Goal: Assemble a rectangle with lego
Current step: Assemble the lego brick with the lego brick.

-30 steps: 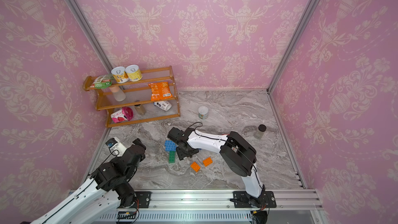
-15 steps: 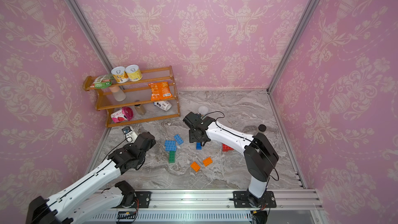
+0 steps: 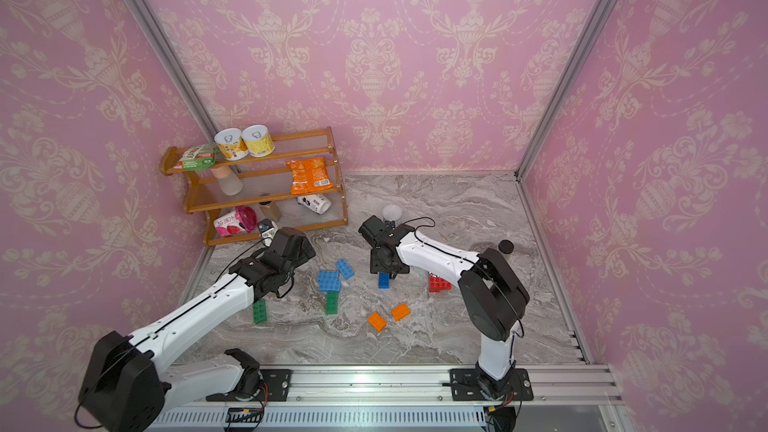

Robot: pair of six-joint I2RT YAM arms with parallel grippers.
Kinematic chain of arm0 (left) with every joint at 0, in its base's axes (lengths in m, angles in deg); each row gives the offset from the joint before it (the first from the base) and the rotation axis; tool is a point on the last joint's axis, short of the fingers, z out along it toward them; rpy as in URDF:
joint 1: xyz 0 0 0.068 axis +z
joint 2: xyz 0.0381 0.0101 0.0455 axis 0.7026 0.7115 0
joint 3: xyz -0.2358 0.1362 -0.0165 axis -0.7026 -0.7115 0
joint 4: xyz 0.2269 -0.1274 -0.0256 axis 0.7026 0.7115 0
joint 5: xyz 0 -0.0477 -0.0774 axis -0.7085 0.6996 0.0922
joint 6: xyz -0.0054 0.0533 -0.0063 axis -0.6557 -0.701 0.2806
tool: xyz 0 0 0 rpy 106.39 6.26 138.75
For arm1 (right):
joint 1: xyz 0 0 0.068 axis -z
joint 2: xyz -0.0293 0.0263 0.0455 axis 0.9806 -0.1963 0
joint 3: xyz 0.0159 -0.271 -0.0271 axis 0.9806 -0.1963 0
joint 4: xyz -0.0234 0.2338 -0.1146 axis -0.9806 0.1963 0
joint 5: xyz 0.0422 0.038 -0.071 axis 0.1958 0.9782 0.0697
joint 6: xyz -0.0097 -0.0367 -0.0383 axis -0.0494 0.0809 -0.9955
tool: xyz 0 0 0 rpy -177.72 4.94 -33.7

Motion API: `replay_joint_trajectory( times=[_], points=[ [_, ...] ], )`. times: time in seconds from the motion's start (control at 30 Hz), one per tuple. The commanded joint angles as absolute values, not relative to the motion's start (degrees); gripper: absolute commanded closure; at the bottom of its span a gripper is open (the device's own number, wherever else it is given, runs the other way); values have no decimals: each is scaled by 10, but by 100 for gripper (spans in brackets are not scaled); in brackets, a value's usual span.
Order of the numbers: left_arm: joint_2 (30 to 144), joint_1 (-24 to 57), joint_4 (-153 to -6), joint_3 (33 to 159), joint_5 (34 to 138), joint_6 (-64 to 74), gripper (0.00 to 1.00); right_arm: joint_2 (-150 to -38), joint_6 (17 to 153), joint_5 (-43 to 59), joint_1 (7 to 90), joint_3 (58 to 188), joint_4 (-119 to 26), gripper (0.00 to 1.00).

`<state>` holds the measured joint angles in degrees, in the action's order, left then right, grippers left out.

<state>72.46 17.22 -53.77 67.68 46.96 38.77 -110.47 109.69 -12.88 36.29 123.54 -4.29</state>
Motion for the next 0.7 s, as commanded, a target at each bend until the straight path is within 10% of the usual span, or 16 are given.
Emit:
replay_joint_trajectory(
  times=[0.0, 0.67],
  points=[
    [735, 177, -550, 683, 502, 378, 1, -1115, 1111, -129, 367, 1231, -45, 55],
    [762, 178, -542, 695, 512, 378, 1, -1142, 1119, -139, 368, 1235, -51, 55]
  ],
)
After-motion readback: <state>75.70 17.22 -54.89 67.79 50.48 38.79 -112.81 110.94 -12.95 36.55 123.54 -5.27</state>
